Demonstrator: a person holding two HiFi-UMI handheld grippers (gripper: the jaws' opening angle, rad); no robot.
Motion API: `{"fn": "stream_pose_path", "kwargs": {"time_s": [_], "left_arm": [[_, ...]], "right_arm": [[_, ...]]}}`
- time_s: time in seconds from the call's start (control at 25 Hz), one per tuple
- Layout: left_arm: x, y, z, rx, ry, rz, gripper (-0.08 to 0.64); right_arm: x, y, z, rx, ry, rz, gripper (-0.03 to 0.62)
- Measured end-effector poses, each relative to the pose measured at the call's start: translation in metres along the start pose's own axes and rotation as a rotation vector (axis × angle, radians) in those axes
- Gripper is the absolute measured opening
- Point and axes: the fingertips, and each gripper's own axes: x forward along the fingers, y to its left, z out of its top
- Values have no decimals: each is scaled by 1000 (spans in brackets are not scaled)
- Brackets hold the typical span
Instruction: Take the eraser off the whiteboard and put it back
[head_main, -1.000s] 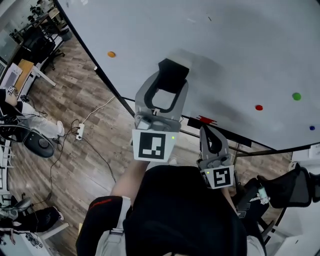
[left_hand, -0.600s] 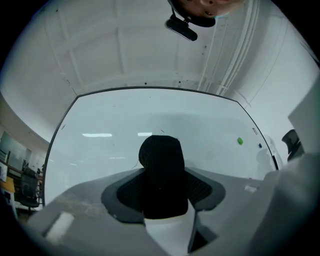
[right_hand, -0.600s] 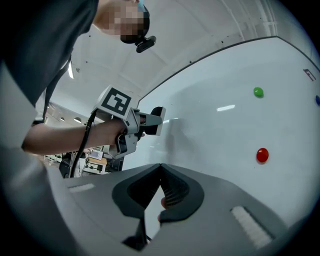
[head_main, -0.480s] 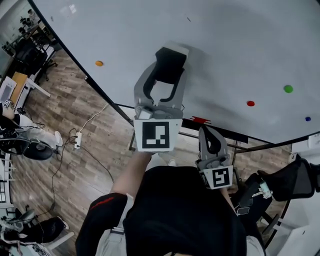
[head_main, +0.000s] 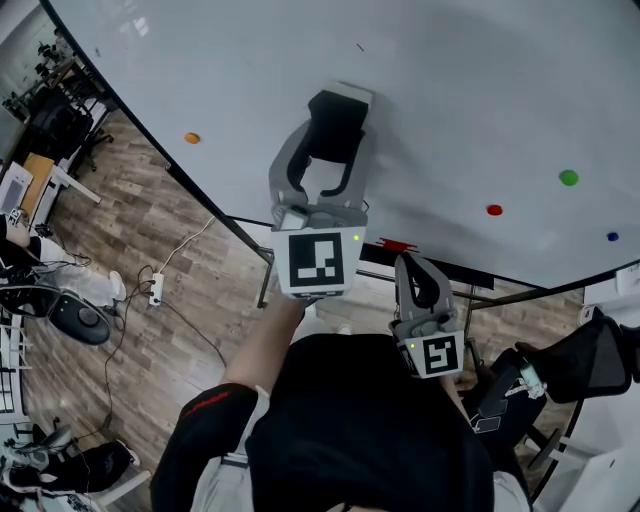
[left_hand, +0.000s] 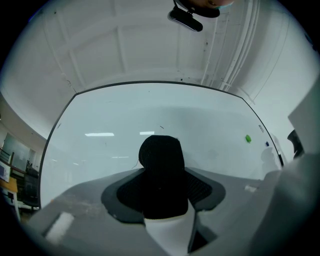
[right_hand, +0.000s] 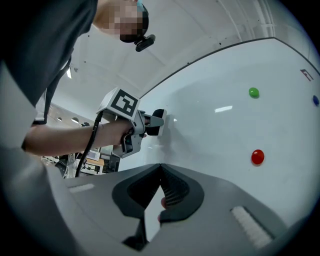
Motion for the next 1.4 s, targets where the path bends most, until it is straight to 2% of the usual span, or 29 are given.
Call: {"fn": "stream_pose_path", "kwargs": {"time_s": [0.36, 0.52, 0.68, 0.84, 1.08, 1.4], "left_arm": [[7, 1, -3, -7, 1, 24, 232], [8, 0, -4, 6, -2, 36, 233], [9, -1, -4, 49, -12, 65, 239], [8, -2, -4, 47, -26, 85, 239], [9, -4, -5, 29, -20, 48, 241], [-1, -2, -6, 36, -30, -13, 281]], "right_arm": [[2, -5, 1, -6, -9, 10, 2], [-1, -8, -4, 1, 10, 3, 2], [-2, -8, -5, 13, 12, 1, 2], [-4, -7, -7, 10, 28, 3, 2], [-5, -5, -9, 29, 35, 6, 3], [0, 4, -12, 29, 45, 36, 2]]}}
